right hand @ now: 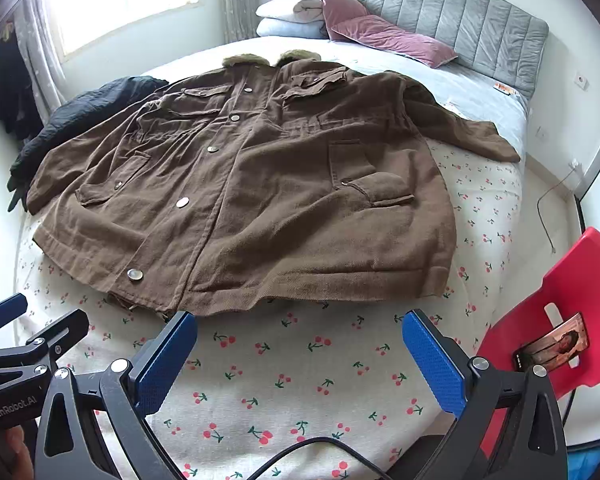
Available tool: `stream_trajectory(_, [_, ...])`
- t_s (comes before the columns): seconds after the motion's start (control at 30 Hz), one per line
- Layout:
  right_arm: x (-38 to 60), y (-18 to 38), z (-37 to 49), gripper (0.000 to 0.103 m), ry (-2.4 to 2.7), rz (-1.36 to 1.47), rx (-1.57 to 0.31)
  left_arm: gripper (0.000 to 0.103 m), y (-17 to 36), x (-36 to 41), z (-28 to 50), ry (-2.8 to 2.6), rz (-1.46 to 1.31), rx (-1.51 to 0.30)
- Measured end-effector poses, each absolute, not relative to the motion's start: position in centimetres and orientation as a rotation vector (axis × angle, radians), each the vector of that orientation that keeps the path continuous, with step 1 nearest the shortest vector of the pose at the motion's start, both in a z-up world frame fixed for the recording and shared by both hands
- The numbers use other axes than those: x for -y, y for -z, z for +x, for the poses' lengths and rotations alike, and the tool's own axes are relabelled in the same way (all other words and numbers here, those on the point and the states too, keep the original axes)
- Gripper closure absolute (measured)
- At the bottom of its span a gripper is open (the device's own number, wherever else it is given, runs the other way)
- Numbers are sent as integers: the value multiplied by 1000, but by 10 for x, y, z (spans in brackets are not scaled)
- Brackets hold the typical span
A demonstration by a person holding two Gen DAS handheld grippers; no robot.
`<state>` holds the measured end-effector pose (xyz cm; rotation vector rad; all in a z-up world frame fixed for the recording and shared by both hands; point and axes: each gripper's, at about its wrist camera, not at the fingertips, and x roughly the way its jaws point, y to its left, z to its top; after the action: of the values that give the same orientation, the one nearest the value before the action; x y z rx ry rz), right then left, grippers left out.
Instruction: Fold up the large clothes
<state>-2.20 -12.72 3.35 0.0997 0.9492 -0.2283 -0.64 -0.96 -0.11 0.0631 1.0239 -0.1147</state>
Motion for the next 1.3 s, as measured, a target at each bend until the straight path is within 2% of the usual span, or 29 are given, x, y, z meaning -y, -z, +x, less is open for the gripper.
stream_trajectory(1.3, [126,-33,-23,0,242,85,-957,0,1,10,-7,114,63,-1027])
